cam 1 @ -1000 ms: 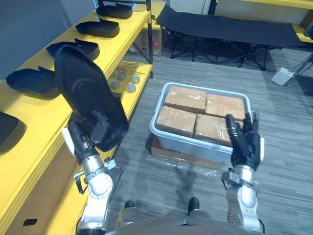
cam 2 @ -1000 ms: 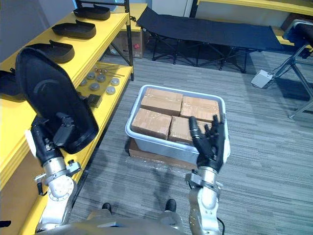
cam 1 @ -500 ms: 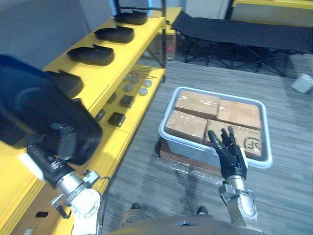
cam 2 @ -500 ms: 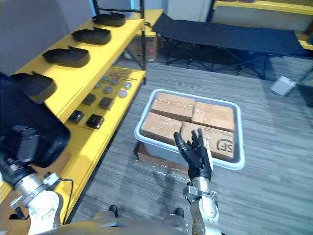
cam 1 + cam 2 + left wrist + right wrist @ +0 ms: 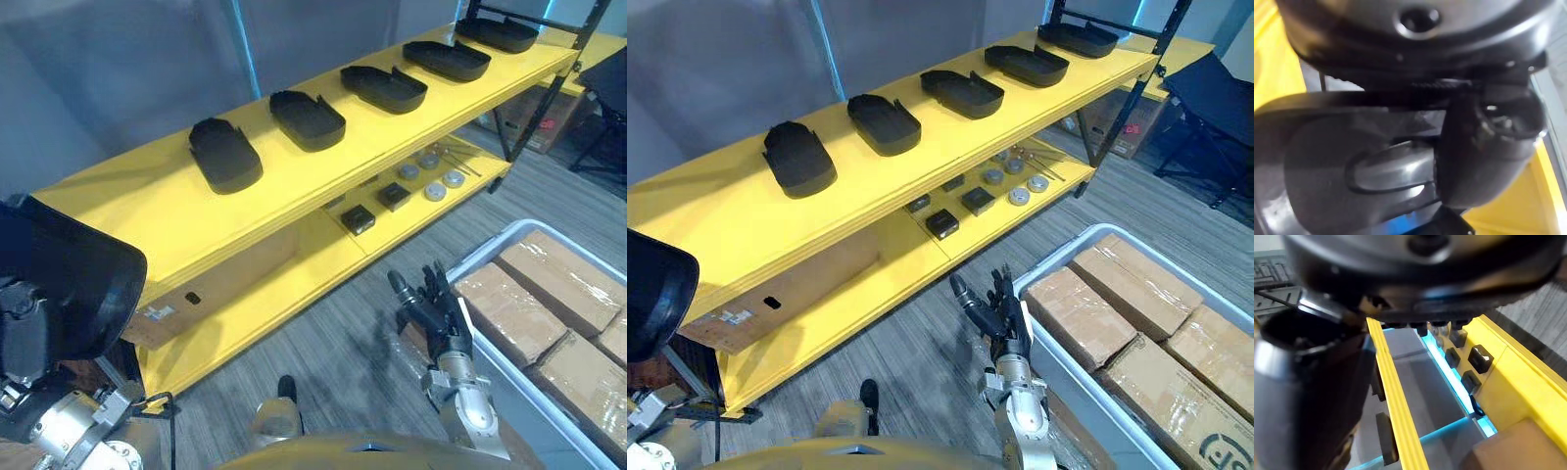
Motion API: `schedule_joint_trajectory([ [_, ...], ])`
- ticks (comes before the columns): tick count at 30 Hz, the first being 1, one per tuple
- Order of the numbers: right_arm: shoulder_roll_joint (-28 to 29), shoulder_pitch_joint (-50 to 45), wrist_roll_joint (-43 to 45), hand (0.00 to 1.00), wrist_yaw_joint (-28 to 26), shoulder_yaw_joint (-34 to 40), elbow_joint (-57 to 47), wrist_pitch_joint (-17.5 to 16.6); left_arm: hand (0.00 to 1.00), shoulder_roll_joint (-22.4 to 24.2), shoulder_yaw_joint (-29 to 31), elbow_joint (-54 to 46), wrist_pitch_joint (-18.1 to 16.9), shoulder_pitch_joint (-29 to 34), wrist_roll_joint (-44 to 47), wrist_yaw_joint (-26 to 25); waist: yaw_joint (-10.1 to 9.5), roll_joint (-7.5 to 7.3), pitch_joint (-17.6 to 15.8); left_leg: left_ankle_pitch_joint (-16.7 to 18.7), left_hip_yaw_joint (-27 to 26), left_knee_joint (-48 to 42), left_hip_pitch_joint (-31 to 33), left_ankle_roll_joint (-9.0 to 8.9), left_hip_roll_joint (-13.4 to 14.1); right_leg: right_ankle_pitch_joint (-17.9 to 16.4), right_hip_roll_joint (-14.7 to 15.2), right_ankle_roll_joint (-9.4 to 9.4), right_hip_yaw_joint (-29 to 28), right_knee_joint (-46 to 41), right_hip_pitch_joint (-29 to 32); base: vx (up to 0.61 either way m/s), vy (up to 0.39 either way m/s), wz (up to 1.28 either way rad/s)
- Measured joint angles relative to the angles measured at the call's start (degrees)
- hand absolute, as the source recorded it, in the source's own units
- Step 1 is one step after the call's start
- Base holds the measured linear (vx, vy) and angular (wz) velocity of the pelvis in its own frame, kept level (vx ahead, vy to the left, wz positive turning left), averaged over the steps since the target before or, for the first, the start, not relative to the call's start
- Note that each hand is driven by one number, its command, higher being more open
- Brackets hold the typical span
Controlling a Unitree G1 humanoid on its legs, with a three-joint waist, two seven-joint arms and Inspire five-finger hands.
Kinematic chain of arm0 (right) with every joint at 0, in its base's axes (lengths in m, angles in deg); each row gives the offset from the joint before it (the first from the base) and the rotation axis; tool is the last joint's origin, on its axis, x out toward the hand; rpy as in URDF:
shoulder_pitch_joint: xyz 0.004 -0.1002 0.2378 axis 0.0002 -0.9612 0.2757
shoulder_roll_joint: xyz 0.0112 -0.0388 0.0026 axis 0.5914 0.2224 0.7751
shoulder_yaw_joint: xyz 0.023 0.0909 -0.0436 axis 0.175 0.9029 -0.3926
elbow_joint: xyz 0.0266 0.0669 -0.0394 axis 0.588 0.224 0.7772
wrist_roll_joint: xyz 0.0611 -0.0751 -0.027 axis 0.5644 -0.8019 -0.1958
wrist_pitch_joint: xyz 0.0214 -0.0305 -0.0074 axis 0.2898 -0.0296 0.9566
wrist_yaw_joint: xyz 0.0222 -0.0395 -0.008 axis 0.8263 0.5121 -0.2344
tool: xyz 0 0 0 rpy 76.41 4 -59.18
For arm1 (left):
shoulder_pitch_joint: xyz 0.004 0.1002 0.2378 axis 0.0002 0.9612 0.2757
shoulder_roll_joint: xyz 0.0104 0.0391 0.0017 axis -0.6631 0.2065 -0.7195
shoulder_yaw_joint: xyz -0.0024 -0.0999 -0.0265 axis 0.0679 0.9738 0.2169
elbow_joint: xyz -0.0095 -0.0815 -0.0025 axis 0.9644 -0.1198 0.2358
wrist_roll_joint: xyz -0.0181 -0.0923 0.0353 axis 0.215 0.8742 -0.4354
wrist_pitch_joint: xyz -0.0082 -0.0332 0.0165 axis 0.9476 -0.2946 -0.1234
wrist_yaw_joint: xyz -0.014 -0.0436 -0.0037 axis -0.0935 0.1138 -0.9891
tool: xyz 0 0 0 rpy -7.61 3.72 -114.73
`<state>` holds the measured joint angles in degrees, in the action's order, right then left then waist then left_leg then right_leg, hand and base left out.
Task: Walk over and take three plastic housings, then place them on the shelf
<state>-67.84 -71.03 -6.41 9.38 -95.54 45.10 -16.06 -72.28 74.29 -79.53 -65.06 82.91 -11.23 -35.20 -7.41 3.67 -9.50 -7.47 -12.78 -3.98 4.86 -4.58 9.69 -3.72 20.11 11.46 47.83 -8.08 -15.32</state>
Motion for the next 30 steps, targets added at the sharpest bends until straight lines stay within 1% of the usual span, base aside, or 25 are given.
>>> schedule_joint_trajectory([
  [1,0.2,0.8,0.2,1.00,-0.1,0.0,0.0,0.0,0.00,0.0,-0.1,-0.1,0.0,-0.7,-0.1,0.5,0.02,-0.65,-0.4,1.2,-0.6,-2.0,0.9,0.23,0.0,-0.2,0.8,0.20,-1.1,-0.9,0.9,0.02,0.067,-0.26],
  [2,0.2,1.2,0.4,1.00,-0.1,0.0,0.0,0.0,0.00,0.0,-0.2,-0.1,0.0,-1.2,-0.2,0.5,0.09,-0.92,-0.6,2.2,-0.8,-3.8,1.6,0.47,0.0,-0.5,1.3,0.48,-1.6,-1.7,1.4,0.01,0.059,-0.23],
  [4,0.3,2.5,2.3,1.00,0.2,-0.1,0.4,0.0,0.00,-0.1,-0.2,-0.1,0.0,-3.5,-1.0,-0.4,0.81,-1.12,-1.1,7.4,-1.0,-12.7,4.5,1.16,0.6,-1.8,3.4,1.70,-2.7,-5.0,1.6,0.03,0.090,-0.14],
  [6,1.0,3.2,2.2,1.00,1.6,0.2,1.0,0.0,0.00,-0.5,-0.2,-0.1,-0.1,-5.9,-1.6,-1.4,1.08,-1.38,-1.1,10.5,-0.9,-17.2,5.2,0.79,0.3,-3.0,5.1,2.83,-2.9,-6.6,0.8,0.05,0.137,0.00],
  [7,1.5,3.4,2.0,1.00,2.5,0.6,1.1,0.0,0.00,-1.1,0.0,-0.2,-0.1,-7.5,-1.6,-1.6,1.08,-2.34,-1.2,12.2,-0.9,-19.2,5.9,1.02,-0.4,-3.5,6.2,3.02,-2.7,-7.2,0.6,0.06,0.160,0.08],
  [8,1.9,3.7,2.0,1.00,2.8,1.0,1.1,0.0,0.00,-1.4,0.1,-0.3,-0.1,-8.4,-1.9,-1.7,0.98,-2.78,-1.2,12.9,-0.9,-19.8,6.2,1.50,-1.0,-3.8,6.9,2.85,-2.6,-7.2,0.4,0.08,0.143,0.18],
  [9,2.7,3.9,2.0,1.00,3.4,1.5,1.1,0.0,0.00,-1.9,0.1,-0.5,-0.1,-10.0,-3.8,-2.3,0.92,-4.12,-0.9,14.2,-1.2,-20.1,6.2,2.43,-2.9,-4.4,8.3,1.08,-2.8,-7.0,0.1,0.11,0.123,0.28],
  [10,2.8,3.9,2.0,1.00,3.4,2.0,1.1,0.0,0.00,-2.3,0.1,-0.7,-0.1,-11.0,-5.8,-2.4,1.42,-4.65,-0.6,15.3,-1.5,-20.9,6.0,4.53,-4.3,-5.3,9.0,-5.54,-4.4,-8.7,0.3,0.18,0.177,0.44],
  [11,2.0,4.0,1.9,1.00,3.3,2.6,1.1,0.0,0.00,-2.5,0.0,-0.6,0.0,-12.0,-8.1,-2.4,1.94,-4.26,-0.5,15.9,-0.8,-21.0,5.6,4.59,-5.2,-1.9,10.3,-11.13,-9.9,-14.6,2.3,0.20,0.240,0.86],
  [12,1.8,4.0,1.9,1.00,3.2,3.4,1.0,0.1,0.00,-3.3,-0.2,-0.7,0.2,-13.1,-10.5,-2.2,3.58,-3.64,0.1,16.0,1.7,-19.5,4.8,4.64,-6.7,5.7,11.0,-12.17,-20.8,-23.2,7.5,0.20,0.241,0.95],
  [13,2.0,4.0,1.6,1.00,3.3,4.0,0.8,0.1,0.00,-4.3,-0.3,-0.8,0.3,-13.9,-11.1,-2.2,4.45,-3.28,0.5,15.8,2.9,-17.8,4.2,5.10,-7.2,7.2,10.7,-10.00,-24.4,-26.8,9.8,0.30,0.192,1.33],
  [14,3.1,4.1,-1.2,1.00,3.0,4.4,-2.1,0.0,0.00,-7.1,-0.6,-0.7,1.0,-16.2,-11.9,-3.0,5.42,-3.92,0.6,13.8,6.2,-13.1,2.6,5.60,-6.9,-3.8,5.2,-7.47,-28.5,-32.6,15.7,0.24,0.067,0.87],
  [15,3.2,4.1,-1.9,1.00,2.8,4.4,-2.6,0.0,0.00,-7.4,-0.6,-0.6,1.1,-16.5,-11.9,-3.2,5.51,-4.15,0.6,13.4,6.5,-12.3,2.1,5.56,-7.0,-4.9,4.2,-7.57,-28.5,-32.5,16.3,0.32,0.057,0.77],
  [16,3.6,4.4,-3.7,1.00,2.3,4.5,-4.4,-0.1,0.00,-7.2,-0.5,-0.1,1.2,-16.8,-11.8,-3.8,5.57,-4.24,0.4,12.7,7.0,-9.6,-0.4,5.55,-7.1,-7.9,0.3,-8.28,-27.7,-29.0,17.2,0.19,0.036,0.24],
  [17,3.7,4.6,-4.7,1.00,2.3,4.7,-5.1,-0.2,0.00,-6.8,-0.6,0.5,1.3,-16.9,-11.6,-4.0,5.56,-4.27,0.4,12.6,7.3,-8.6,-1.6,5.55,-7.1,-8.5,-1.8,-8.64,-27.5,-26.1,17.2,0.30,0.042,0.38],
  [18,3.8,4.7,-5.2,1.00,2.4,4.9,-6.8,-0.5,0.00,-6.4,-1.3,1.8,1.6,-17.2,-11.1,-4.1,5.84,-4.26,0.5,12.6,8.3,-7.5,-3.2,5.55,-7.2,-9.2,-5.6,-8.81,-28.3,-19.7,17.3,0.27,0.002,0.60],
  [19,4.0,4.6,-5.2,1.00,2.9,5.5,-8.2,-1.4,0.00,-6.4,-2.5,2.9,2.1,-17.7,-9.9,-4.0,6.34,-4.27,0.5,12.6,10.2,-7.2,-3.4,5.54,-7.3,-9.1,-8.8,-8.79,-30.9,-14.2,18.2,0.25,-0.024,0.77],
  [20,4.0,4.6,-5.3,1.00,3.4,5.9,-8.7,-1.8,0.00,-6.4,-3.5,3.5,2.2,-18.1,-9.4,-3.9,6.53,-4.30,0.5,12.6,11.2,-7.0,-3.3,5.53,-7.3,-8.9,-10.1,-8.79,-32.5,-11.6,18.6,0.26,-0.087,0.99],
  [21,4.0,4.6,-6.3,1.00,4.6,6.8,-9.2,-2.2,0.00,-6.2,-5.2,4.9,2.4,-18.7,-8.9,-3.8,6.85,-5.32,1.0,12.7,13.2,-6.8,-3.2,5.34,-8.1,-6.9,-11.5,-8.30,-35.7,-7.1,18.9,0.23,-0.138,1.05],
  [22,4.2,4.2,-6.4,1.00,5.9,7.1,-10.3,-2.2,0.00,-6.2,-6.8,5.2,2.9,-18.2,-7.7,-3.5,7.36,-6.64,1.4,13.2,14.2,-6.7,-3.2,4.58,-9.7,-1.7,-11.1,-8.49,-37.4,-4.7,18.8,0.20,-0.167,1.03],
  [23,4.3,4.1,-6.4,1.00,6.3,7.2,-10.5,-2.3,0.00,-5.8,-7.3,5.6,3.1,-18.0,-7.6,-3.5,7.55,-6.91,1.6,13.7,14.8,-6.9,-3.3,3.95,-10.1,-0.9,-10.4,-6.77,-37.3,-4.8,18.6,0.17,-0.139,0.79],
  [25,4.3,4.1,-6.5,1.00,7.5,7.4,-10.7,-2.2,0.00,-3.3,-9.0,6.0,3.7,-16.2,-7.6,-4.3,6.91,-4.90,2.0,14.8,13.1,-7.9,-3.3,2.69,-7.8,-0.5,-12.1,-7.37,-35.1,-2.0,15.8,0.15,-0.103,0.33],
  [27,4.4,3.8,-7.0,1.00,9.6,7.4,-10.7,-2.1,0.00,-3.2,-9.7,6.0,3.7,-15.5,-6.9,-4.3,5.90,-4.57,2.1,14.9,12.2,-7.8,-3.2,2.37,-6.6,-0.5,-13.2,-7.64,-34.8,-0.9,15.1,0.10,-0.129,0.09],
  [29,4.5,2.9,-8.7,1.00,14.0,7.6,-10.7,-1.7,0.00,-3.2,-11.0,5.9,3.3,-14.8,-5.0,-4.2,6.06,-4.48,2.2,15.0,10.3,-7.6,-3.2,2.14,-5.9,-0.7,-13.6,-8.09,-33.6,-0.2,14.2,0.08,-0.104,0.25],
  [30,5.1,1.7,-9.5,1.00,17.2,8.4,-10.9,-1.2,0.00,-3.1,-11.7,5.9,3.2,-13.8,-4.8,-4.1,6.19,-4.41,2.2,15.0,7.0,-7.7,-2.9,2.20,-5.4,-0.7,-13.5,-8.14,-32.9,0.3,13.8,0.04,-0.028,0.33],
])
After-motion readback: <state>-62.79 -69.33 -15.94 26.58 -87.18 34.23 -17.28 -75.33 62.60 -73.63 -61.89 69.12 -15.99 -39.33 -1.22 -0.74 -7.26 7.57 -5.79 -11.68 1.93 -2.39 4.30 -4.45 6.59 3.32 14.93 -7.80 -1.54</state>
